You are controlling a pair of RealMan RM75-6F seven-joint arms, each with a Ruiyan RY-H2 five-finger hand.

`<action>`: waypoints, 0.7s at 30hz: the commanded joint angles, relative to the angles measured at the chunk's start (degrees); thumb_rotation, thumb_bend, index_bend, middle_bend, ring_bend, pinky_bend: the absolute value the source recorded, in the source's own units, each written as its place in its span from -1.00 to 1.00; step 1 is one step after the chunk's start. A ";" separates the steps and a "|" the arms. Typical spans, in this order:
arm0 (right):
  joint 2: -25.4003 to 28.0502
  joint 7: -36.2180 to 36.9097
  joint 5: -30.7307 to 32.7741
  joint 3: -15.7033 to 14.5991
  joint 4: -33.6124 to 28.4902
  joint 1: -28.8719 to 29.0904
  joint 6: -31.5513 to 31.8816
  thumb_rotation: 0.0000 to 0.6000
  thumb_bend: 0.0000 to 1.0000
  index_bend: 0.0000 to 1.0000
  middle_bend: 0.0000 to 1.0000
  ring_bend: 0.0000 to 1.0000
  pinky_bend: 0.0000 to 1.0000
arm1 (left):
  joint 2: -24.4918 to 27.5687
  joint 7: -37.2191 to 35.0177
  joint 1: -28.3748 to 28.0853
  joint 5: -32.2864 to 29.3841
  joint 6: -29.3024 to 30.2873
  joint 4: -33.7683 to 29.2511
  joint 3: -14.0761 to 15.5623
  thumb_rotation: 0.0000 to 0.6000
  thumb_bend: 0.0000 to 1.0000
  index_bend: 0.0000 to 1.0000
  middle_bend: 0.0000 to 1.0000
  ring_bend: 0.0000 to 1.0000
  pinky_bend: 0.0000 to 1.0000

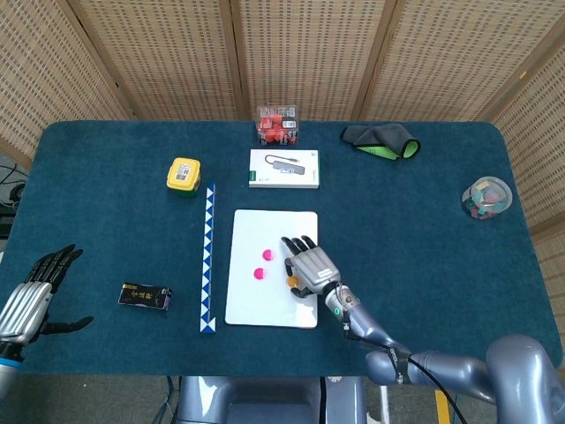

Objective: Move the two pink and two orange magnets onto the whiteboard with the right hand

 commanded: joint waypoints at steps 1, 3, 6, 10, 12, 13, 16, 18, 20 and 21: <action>-0.88 -1.46 2.25 0.25 0.87 1.11 0.52 1.00 -0.17 0.14 -0.98 -1.00 -1.00 | 0.02 -0.07 -0.02 0.03 0.00 0.02 -0.01 1.00 -1.00 -1.00 -1.00 -1.00 -1.00; -0.98 -1.92 2.86 0.14 1.05 1.40 0.70 1.00 -0.17 0.14 -0.98 -1.00 -1.00 | 0.06 -0.09 -0.06 0.00 -0.07 -0.01 -0.03 1.00 -1.00 -1.00 -1.00 -1.00 -1.00; -1.03 -2.42 3.63 -0.10 1.20 1.75 0.96 1.00 -0.17 0.14 -0.98 -1.00 -1.00 | 0.03 -0.13 -0.06 0.04 -0.06 0.04 0.00 1.00 -1.00 -1.00 -1.00 -1.00 -1.00; -0.87 -2.61 4.07 -0.40 1.04 1.99 1.14 1.00 -0.17 0.14 -0.98 -1.00 -1.00 | 0.07 -0.15 -0.09 0.00 -0.13 -0.01 -0.02 1.00 -1.00 -1.00 -1.00 -1.00 -1.00; -0.77 -2.50 4.06 -0.49 0.76 2.04 1.35 1.00 -0.17 0.14 -0.98 -1.00 -1.00 | 0.08 -0.14 -0.09 0.04 -0.10 -0.02 -0.01 1.00 -1.00 -1.00 -1.00 -1.00 -1.00; -0.72 -2.44 4.06 -0.56 0.66 2.07 1.40 1.00 -0.17 0.14 -0.98 -1.00 -1.00 | 0.07 -0.15 -0.09 0.04 -0.11 -0.01 0.00 1.00 -1.00 -1.00 -1.00 -1.00 -1.00; -0.58 -2.36 4.07 -0.80 0.58 2.20 1.38 1.00 -0.17 0.14 -0.98 -1.00 -1.00 | 0.06 -0.17 -0.09 0.04 -0.09 -0.01 -0.01 1.00 -1.00 -1.00 -1.00 -1.00 -1.00; -0.32 -2.21 4.36 -0.88 0.54 2.35 1.11 1.00 -0.17 0.12 -0.98 -1.00 -1.00 | 0.05 -0.16 -0.07 0.04 -0.03 -0.01 -0.03 1.00 -1.00 -1.00 -1.00 -1.00 -1.00; -0.01 -2.09 4.48 -1.02 0.23 2.48 0.94 1.00 -0.21 0.05 -0.98 -1.00 -1.00 | 0.03 -0.17 -0.04 0.06 -0.01 0.04 0.00 1.00 -1.00 -1.00 -1.00 -1.00 -1.00; 0.09 -2.00 4.35 -1.04 0.07 2.52 1.02 1.00 -0.23 0.02 -0.98 -1.00 -1.00 | 0.03 -0.17 -0.05 0.06 -0.02 0.04 0.00 1.00 -1.00 -1.00 -1.00 -1.00 -1.00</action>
